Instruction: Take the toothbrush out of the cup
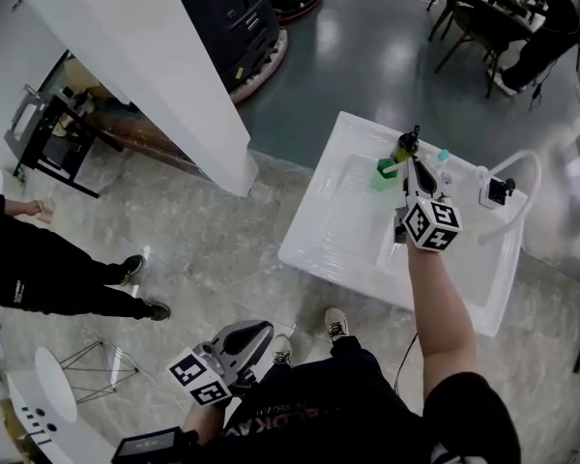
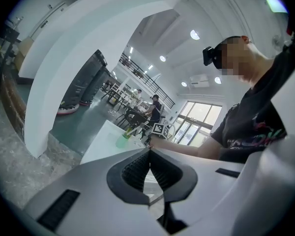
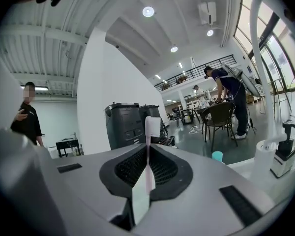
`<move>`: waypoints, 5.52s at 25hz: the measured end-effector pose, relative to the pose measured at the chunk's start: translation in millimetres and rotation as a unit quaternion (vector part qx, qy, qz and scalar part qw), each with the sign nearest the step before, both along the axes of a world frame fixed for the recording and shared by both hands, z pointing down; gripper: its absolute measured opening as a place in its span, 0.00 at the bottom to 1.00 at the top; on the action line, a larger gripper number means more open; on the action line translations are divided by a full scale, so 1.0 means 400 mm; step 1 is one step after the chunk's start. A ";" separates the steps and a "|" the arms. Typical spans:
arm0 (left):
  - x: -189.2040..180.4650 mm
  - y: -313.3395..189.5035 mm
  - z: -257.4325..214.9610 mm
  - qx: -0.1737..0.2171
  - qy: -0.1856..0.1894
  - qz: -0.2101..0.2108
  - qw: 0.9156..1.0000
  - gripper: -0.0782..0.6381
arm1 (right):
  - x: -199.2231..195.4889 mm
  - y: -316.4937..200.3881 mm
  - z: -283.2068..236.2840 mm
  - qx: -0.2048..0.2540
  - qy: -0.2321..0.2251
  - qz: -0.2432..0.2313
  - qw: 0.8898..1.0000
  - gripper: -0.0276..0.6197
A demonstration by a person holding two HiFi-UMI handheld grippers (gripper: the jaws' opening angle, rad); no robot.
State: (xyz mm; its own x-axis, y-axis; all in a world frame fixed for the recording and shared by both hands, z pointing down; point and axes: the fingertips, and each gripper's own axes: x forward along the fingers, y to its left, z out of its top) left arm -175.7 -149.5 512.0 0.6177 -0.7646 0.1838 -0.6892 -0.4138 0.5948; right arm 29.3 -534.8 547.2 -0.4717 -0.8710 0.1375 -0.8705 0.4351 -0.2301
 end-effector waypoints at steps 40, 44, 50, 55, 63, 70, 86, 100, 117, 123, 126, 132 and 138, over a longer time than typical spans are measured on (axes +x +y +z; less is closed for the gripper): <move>-0.082 0.284 -0.092 0.080 0.019 0.198 0.977 0.12 | -0.244 0.864 -0.277 0.028 -0.016 -0.088 0.996 0.08; -0.071 0.322 -0.094 0.081 0.024 0.220 0.972 0.12 | -0.244 0.953 -0.269 0.028 -0.025 -0.086 0.996 0.08; -0.022 0.360 -0.102 0.079 0.034 0.258 0.962 0.12 | -0.223 1.075 -0.266 0.013 -0.035 -0.072 0.997 0.08; 0.040 0.382 -0.103 0.083 0.037 0.282 0.955 0.12 | -0.179 1.155 -0.264 0.003 -0.040 -0.064 0.997 0.08; 0.167 0.397 -0.114 0.089 0.034 0.285 0.954 0.12 | -0.103 1.250 -0.253 -0.023 -0.053 -0.091 0.994 0.08; 0.282 0.430 -0.127 0.083 0.040 0.265 0.960 0.12 | -0.024 1.316 -0.250 -0.043 -0.068 -0.113 0.990 0.08; 0.381 0.480 -0.138 0.069 0.028 0.249 0.966 0.12 | 0.064 1.411 -0.225 -0.066 -0.124 -0.142 0.980 0.08; 0.385 0.483 -0.136 0.065 0.045 0.238 0.968 0.12 | 0.051 1.420 -0.223 -0.067 -0.125 -0.151 0.978 0.08; 0.360 0.464 -0.135 0.062 0.047 0.234 0.969 0.12 | 0.028 1.409 -0.211 -0.073 -0.129 -0.151 0.977 0.08; 0.359 0.466 -0.137 0.062 0.049 0.231 0.970 0.12 | 0.026 1.411 -0.213 -0.071 -0.125 -0.156 0.977 0.08; 0.362 0.466 -0.138 0.064 0.048 0.232 0.969 0.12 | 0.030 1.411 -0.214 -0.071 -0.126 -0.155 0.977 0.08; 0.369 0.468 -0.141 0.064 0.046 0.236 0.969 0.12 | 0.039 1.411 -0.215 -0.071 -0.127 -0.152 0.978 0.08; 0.369 0.460 -0.139 0.066 0.044 0.239 0.968 0.12 | 0.042 1.404 -0.217 -0.068 -0.127 -0.149 0.978 0.08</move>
State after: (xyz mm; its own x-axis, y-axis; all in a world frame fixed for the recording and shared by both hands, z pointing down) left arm -28.0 34.5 456.3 0.9155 -0.4009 0.0349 -0.3494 -0.7489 0.5631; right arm 46.1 26.9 460.5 -0.7355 -0.6718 0.0886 -0.6174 0.6106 -0.4960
